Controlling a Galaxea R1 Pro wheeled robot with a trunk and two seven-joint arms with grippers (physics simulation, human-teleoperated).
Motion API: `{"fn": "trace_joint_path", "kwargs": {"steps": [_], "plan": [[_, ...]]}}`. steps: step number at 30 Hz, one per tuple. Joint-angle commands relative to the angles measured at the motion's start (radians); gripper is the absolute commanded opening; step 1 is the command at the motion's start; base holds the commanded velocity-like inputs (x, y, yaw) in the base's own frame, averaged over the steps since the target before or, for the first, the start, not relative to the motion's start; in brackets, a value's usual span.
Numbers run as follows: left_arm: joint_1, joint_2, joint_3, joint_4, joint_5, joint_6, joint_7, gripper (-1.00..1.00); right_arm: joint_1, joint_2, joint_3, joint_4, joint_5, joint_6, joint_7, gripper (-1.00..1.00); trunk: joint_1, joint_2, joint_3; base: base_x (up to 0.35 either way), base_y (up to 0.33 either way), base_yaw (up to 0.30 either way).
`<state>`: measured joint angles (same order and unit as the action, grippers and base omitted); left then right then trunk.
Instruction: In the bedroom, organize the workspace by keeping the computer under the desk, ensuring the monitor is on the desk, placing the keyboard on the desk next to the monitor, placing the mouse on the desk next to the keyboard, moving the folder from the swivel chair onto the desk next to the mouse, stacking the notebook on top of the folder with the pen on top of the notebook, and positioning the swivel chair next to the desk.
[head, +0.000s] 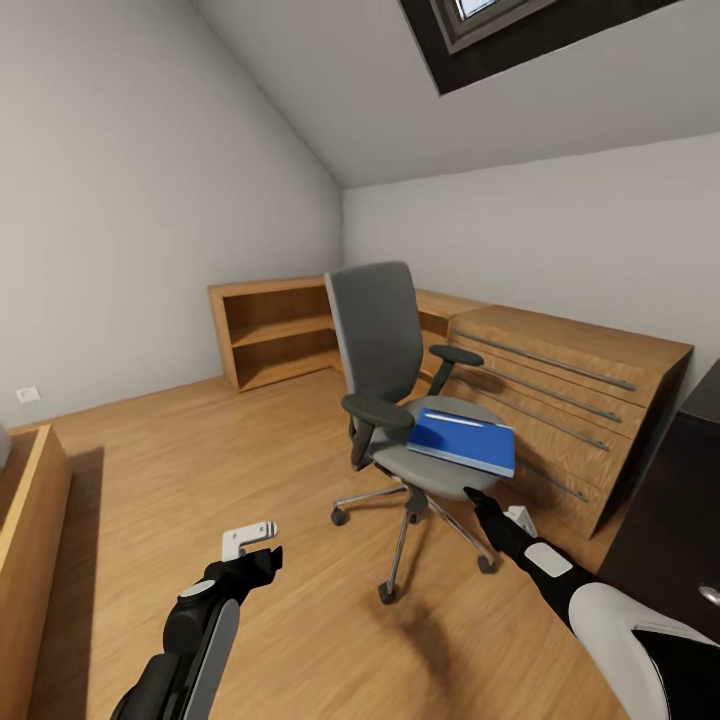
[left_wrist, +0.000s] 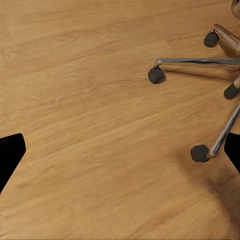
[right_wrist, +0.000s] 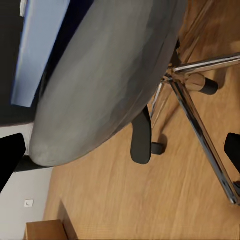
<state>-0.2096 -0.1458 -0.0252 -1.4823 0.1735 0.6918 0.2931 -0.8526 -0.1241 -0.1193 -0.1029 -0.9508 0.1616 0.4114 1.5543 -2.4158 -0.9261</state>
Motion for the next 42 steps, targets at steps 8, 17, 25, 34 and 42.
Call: {"fn": "trace_joint_path", "kwargs": {"steps": [8, 17, 25, 34, 42], "plan": [[0.000, -0.001, -0.001, -0.001, 0.011, 0.004, 0.014, 1.00, 0.000, 0.000, -0.008, 0.000, -0.002, 0.007, 0.003, 1.00, -0.031, 0.056, 0.024, 0.000, 0.000, 0.000], [0.000, -0.001, -0.001, -0.001, 0.011, 0.006, 0.019, 1.00, 0.000, 0.000, -0.008, 0.000, -0.001, 0.007, 0.003, 1.00, -0.065, 0.119, 0.052, -0.046, 0.000, 0.000], [-0.001, -0.001, -0.001, -0.001, 0.011, 0.006, 0.018, 1.00, 0.000, 0.000, -0.008, 0.000, 0.000, 0.007, 0.003, 1.00, -0.096, 0.175, 0.077, -0.297, 0.000, 0.000], [-0.001, -0.001, -0.001, -0.001, 0.011, 0.006, 0.018, 1.00, 0.000, 0.001, -0.008, 0.000, 0.000, 0.007, 0.003, 1.00, -0.131, 0.238, 0.106, -0.339, 0.000, 0.000], [-0.001, -0.001, -0.002, -0.001, 0.010, 0.006, 0.020, 1.00, 0.000, 0.002, -0.008, 0.000, 0.035, 0.006, 0.000, 1.00, -0.161, 0.294, 0.131, -0.238, 0.000, 0.000]]}}
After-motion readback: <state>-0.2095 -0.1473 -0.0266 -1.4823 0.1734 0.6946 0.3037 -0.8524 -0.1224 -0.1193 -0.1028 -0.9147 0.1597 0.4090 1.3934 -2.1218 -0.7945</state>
